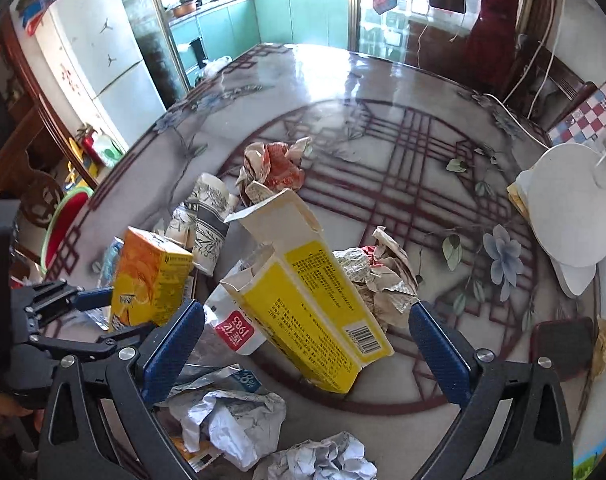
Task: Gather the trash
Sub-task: 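Grasp the orange drink carton with the left tool while the right tool grasps the yellow box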
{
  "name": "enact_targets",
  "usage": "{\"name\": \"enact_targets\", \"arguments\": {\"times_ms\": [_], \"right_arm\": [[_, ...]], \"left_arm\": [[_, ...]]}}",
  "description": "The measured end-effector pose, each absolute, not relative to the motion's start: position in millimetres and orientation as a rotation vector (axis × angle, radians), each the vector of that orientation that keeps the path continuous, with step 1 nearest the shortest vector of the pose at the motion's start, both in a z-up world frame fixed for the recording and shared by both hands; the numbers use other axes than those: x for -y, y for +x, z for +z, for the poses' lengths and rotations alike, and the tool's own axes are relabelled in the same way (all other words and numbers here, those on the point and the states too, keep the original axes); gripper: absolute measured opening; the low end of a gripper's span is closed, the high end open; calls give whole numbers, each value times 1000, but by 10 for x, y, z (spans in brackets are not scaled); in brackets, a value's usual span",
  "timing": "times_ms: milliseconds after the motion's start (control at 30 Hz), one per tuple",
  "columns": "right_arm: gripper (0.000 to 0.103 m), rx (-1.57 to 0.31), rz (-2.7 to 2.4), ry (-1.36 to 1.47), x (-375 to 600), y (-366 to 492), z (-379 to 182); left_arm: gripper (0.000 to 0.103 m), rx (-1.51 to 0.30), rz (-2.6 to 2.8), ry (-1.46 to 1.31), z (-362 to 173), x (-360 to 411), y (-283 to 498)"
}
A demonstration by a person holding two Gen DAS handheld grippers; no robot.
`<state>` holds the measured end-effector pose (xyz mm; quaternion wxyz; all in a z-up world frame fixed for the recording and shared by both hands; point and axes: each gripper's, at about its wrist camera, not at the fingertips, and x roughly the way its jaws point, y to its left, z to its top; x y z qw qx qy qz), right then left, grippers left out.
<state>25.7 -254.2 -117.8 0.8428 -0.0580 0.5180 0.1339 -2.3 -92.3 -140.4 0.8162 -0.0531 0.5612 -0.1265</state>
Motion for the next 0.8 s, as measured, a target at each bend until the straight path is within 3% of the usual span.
{"name": "enact_targets", "arguments": {"times_ms": [167, 233, 267, 333, 367, 433, 800], "right_arm": [[102, -1118, 266, -171, 2474, 355, -1383], [96, -1125, 264, -160, 2487, 380, -1450], [72, -1127, 264, -147, 2515, 391, -1475], [50, -1106, 227, -138, 2570, 387, -1469], [26, -1099, 232, -92, 2626, 393, -1455], [1, -1082, 219, -25, 2728, 380, -1393], [0, -949, 219, 133, 2900, 108, -999]], "left_arm": [[56, -1195, -276, -128, -1413, 847, -20], [55, -1175, -264, -146, -1386, 775, -10], [55, -1163, -258, -154, -1356, 741, -23], [55, -1129, -250, -161, -1250, 671, -50], [55, -1113, -245, -159, -1208, 632, -74], [55, -1067, -231, -163, -1072, 555, -123], [56, -934, -152, -201, -616, 114, -179]]}}
